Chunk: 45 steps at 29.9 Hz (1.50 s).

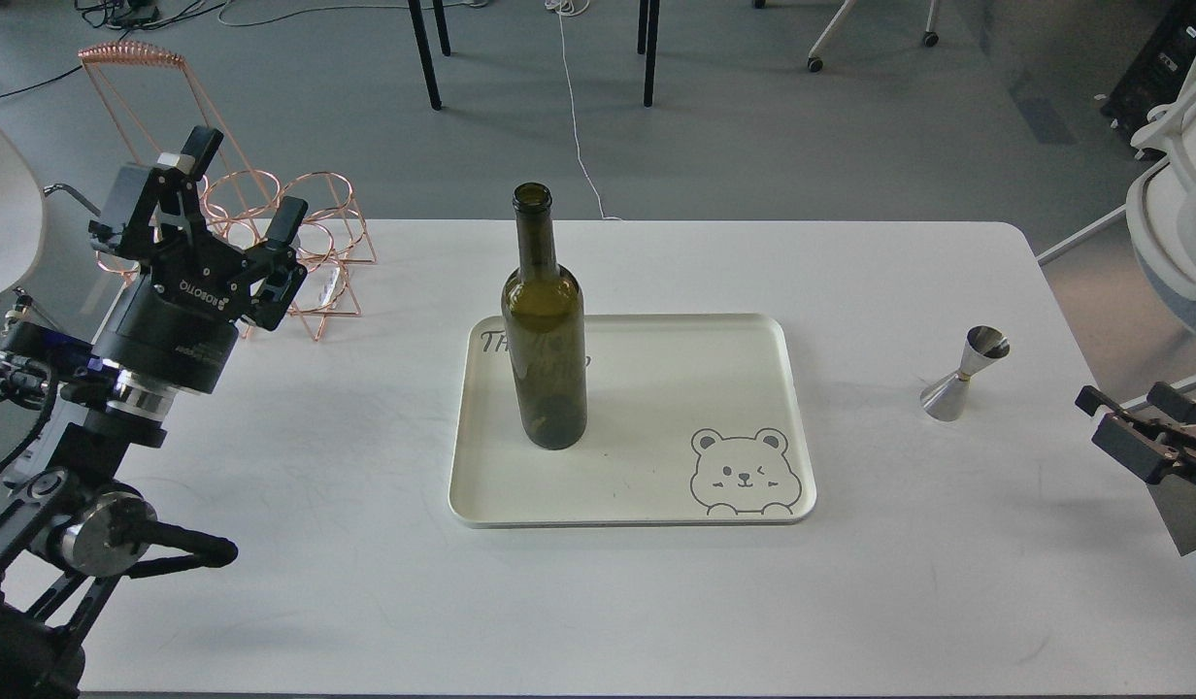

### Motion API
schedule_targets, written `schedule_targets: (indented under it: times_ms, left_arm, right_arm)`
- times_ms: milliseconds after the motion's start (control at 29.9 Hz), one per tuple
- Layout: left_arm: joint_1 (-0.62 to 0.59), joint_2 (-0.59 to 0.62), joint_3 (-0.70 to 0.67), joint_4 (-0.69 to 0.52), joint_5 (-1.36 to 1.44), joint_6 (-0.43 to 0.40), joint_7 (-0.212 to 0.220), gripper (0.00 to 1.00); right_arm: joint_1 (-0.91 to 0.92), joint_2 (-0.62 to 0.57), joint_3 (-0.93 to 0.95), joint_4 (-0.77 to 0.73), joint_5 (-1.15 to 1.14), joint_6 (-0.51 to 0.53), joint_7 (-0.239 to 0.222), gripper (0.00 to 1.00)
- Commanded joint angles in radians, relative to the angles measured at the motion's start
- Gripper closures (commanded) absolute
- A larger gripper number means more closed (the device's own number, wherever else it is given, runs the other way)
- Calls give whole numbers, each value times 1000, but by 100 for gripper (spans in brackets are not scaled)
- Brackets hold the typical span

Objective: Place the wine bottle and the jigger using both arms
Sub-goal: 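Reach the left gripper toward the neck of the green wine bottle, then close the left gripper around the bottle neck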

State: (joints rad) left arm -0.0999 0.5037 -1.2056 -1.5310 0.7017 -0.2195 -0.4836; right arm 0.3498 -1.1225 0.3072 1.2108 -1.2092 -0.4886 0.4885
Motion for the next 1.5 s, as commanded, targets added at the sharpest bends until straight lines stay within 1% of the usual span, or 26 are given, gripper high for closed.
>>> schedule_targets:
  times_ms: [0, 33, 67, 167, 301, 368, 435, 501, 602, 702, 802, 869, 936, 1270, 1471]
  left_arm:
    - [-4, 47, 6, -30, 85, 0, -5, 2]
    - [-4, 55, 6, -38, 114, 0, -5, 2]
    - [-4, 70, 6, -57, 178, 0, -5, 2]
    - [-6, 120, 8, -107, 339, -1, -5, 2]
    - [-11, 188, 12, -170, 588, -23, -5, 2]
    - [-32, 217, 14, -199, 732, -32, -5, 2]
    - [-66, 248, 23, -207, 884, -37, -5, 2]
    - [-124, 271, 50, -204, 1040, -37, -5, 2]
    - [-239, 280, 130, -190, 1203, -40, -5, 2]
    - [-334, 274, 217, -152, 1259, -38, -5, 2]
    - [-392, 268, 262, -115, 1274, -38, -5, 2]
    - [-417, 254, 290, -68, 1277, -35, -5, 2]
    - [-446, 214, 320, -29, 1277, -34, -5, 2]
    - [-531, 99, 393, 52, 1280, -35, -5, 2]
    - [-580, 65, 426, 95, 1279, -35, -5, 6]
  right_arm:
    - [32, -65, 29, 189, 253, 0, 0, 8]
    - [49, -68, 38, 212, 299, 14, 0, 8]
    - [87, -68, 50, 248, 383, 56, 0, 8]
    - [175, -36, 56, 295, 586, 133, 0, 8]
    - [279, 65, 67, 302, 863, 244, 0, 8]
    - [297, 108, 101, 302, 983, 271, 0, 8]
    - [296, 150, 140, 302, 1052, 274, 0, 7]
    - [296, 180, 158, 302, 1067, 274, 0, 7]
    - [296, 201, 156, 302, 1067, 274, 0, 7]
    - [293, 201, 155, 302, 1067, 274, 0, 7]
    - [288, 194, 155, 302, 1067, 277, 0, 6]
    - [288, 191, 155, 302, 1067, 277, 0, 6]
    - [287, 191, 155, 302, 1067, 277, 0, 6]
    - [287, 191, 151, 297, 1067, 277, 0, 7]
    - [287, 191, 150, 296, 1067, 277, 0, 6]
